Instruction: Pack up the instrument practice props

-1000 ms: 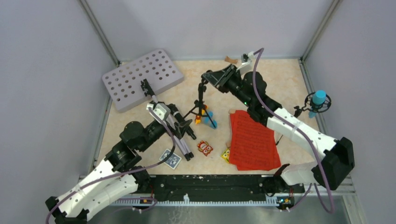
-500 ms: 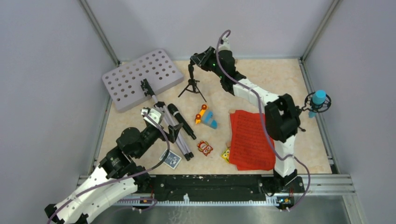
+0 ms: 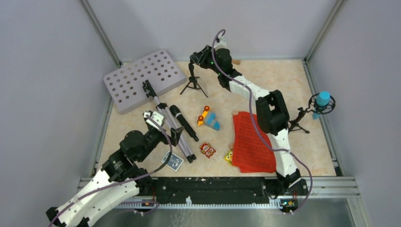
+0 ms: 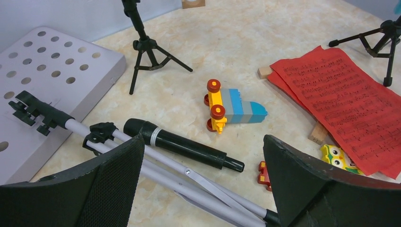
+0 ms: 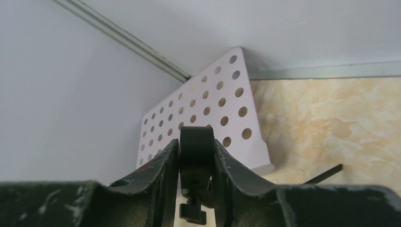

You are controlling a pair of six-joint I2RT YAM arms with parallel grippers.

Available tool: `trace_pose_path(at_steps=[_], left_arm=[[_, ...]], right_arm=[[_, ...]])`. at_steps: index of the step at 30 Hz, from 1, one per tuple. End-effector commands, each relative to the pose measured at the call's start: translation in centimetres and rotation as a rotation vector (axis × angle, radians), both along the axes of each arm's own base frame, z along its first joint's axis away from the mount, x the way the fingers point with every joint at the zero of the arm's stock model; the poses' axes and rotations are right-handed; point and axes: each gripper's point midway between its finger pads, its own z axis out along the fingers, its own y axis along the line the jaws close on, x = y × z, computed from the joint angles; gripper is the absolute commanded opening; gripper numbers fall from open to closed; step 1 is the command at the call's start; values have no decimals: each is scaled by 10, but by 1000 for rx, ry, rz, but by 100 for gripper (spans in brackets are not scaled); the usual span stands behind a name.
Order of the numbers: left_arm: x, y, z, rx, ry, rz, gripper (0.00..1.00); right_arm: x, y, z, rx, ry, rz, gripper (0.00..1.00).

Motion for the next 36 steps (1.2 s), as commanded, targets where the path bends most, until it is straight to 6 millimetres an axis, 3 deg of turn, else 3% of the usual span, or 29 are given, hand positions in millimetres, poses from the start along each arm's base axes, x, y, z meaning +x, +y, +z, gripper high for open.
trace_pose_path(at_steps=[1, 7, 11, 15, 18, 21, 25, 29, 33, 36], left_arm=[[3, 4, 8, -40, -10, 39, 99], [6, 7, 8, -55, -8, 65, 99], [8, 8, 9, -70, 2, 85, 99], [9, 9, 12, -102, 28, 111, 99], [10, 5, 12, -89, 67, 102, 99], [13, -5, 13, -77, 102, 82, 99], [17, -37, 23, -102, 81, -38, 99], [22, -87, 25, -167, 75, -202, 99], [30, -146, 22, -198, 36, -332, 99], [29, -198, 25, -210, -65, -416, 99]], right_arm=[[-2, -5, 37, 7, -98, 9, 35], [-18, -23, 38, -49, -116, -27, 55], [-32, -50, 50, -111, -109, -86, 64], [-61, -92, 72, -204, -127, -161, 65], [-93, -131, 88, -310, -120, -228, 65], [-134, -173, 87, -443, -40, -277, 65], [-194, -228, 96, -530, 65, -341, 65], [-258, -279, 129, -509, 72, -435, 66], [-308, -308, 156, -450, 33, -464, 66], [-333, -318, 162, -470, 36, -441, 66]])
